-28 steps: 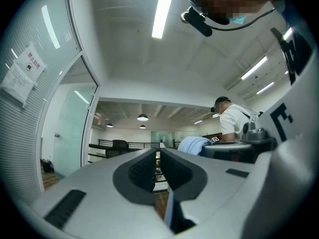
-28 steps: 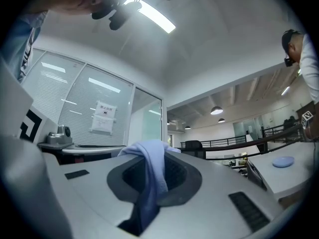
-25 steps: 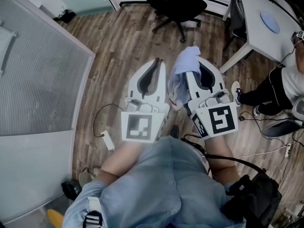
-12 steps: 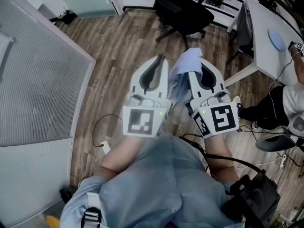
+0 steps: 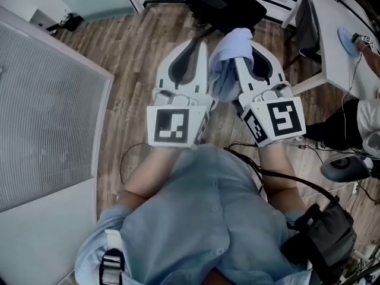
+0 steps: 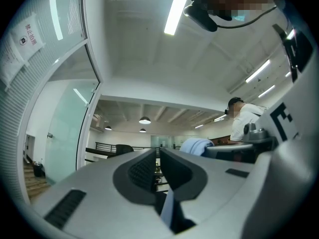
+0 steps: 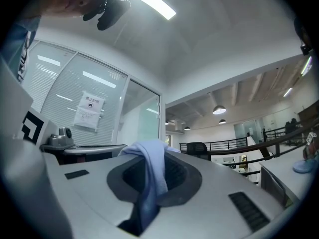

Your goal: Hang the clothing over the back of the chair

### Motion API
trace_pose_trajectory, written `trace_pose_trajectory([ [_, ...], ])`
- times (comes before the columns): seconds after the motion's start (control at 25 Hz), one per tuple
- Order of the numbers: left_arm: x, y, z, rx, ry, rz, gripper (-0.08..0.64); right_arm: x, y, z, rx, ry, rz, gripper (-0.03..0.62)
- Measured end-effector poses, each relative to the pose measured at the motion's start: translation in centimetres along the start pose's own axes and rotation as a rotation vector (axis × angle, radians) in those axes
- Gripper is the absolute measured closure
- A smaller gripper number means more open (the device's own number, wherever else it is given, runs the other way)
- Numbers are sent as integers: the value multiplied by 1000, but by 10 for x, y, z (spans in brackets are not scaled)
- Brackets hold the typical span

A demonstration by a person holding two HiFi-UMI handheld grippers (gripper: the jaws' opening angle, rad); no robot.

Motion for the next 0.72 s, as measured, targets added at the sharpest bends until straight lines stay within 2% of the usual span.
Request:
trace_pose_trajectory([
  [0.24, 28, 9, 21, -12, 7, 26, 535, 30, 6, -14, -7, 26, 4, 558],
  [0.4, 56, 21, 32, 7, -2, 33, 534, 49, 20, -35, -6, 33, 7, 558],
  [0.72, 148, 39, 50, 36, -64, 30, 535, 106, 51, -99, -6, -23, -5, 558],
])
Point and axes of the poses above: the fingertips, and each gripper's own axes: x forward along the fingers, z to its left, y out of its underside, the point moved 2 cm from there along -x, backward along the fingers, and after that the axes turned 13 degrees about -x, right-handed, at the moved point
